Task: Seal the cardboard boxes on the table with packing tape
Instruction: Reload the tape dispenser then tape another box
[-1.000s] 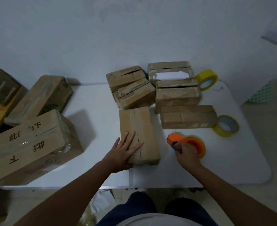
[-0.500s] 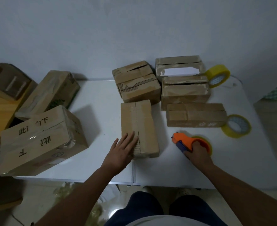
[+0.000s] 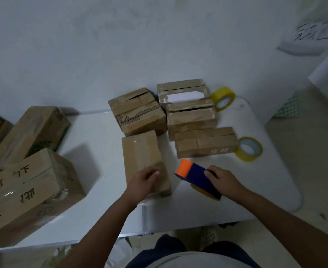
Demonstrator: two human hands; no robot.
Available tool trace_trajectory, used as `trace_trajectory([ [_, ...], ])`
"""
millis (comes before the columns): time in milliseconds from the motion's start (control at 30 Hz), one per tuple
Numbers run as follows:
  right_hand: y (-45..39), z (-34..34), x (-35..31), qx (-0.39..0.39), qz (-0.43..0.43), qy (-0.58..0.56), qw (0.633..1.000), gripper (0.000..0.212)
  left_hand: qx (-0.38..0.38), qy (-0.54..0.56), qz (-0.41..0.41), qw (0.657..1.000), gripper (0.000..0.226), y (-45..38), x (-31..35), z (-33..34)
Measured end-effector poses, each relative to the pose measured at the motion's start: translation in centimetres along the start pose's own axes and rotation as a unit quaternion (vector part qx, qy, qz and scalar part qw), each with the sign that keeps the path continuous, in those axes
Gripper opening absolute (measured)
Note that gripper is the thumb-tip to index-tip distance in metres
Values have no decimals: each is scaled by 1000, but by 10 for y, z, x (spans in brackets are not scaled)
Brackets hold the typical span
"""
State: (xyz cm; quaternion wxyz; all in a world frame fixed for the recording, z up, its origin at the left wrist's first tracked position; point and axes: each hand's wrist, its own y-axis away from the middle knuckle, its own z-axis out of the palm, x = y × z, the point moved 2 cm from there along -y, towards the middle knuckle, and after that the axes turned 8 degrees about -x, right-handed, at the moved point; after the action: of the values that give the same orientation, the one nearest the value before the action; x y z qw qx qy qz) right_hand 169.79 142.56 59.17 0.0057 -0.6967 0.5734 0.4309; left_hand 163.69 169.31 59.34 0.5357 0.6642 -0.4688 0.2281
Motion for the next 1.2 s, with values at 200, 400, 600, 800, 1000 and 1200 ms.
trace_trajectory([
  [200, 16, -20, -22, 15, -38, -14, 999, 29, -80, 305, -138, 939, 36, -14, 21, 25],
  [400, 18, -23, -29, 5, -45, -19, 999, 33, -104, 399, -112, 904, 31, -14, 25, 32],
  [600, 18, -22, -32, -2, -49, -22, 999, 32, -70, 342, -93, 932, 21, -11, 28, 34],
  [800, 16, -23, -45, -13, -72, 12, 997, 40, 0, 262, -52, 964, 22, -4, 24, 31],
  [1000, 7, -22, -67, -63, -123, 66, 988, 35, 83, 304, -37, 948, 17, 13, 9, 13],
  [1200, -4, -32, -48, -102, -124, 150, 976, 38, 237, 327, -83, 911, 14, 40, -64, -54],
])
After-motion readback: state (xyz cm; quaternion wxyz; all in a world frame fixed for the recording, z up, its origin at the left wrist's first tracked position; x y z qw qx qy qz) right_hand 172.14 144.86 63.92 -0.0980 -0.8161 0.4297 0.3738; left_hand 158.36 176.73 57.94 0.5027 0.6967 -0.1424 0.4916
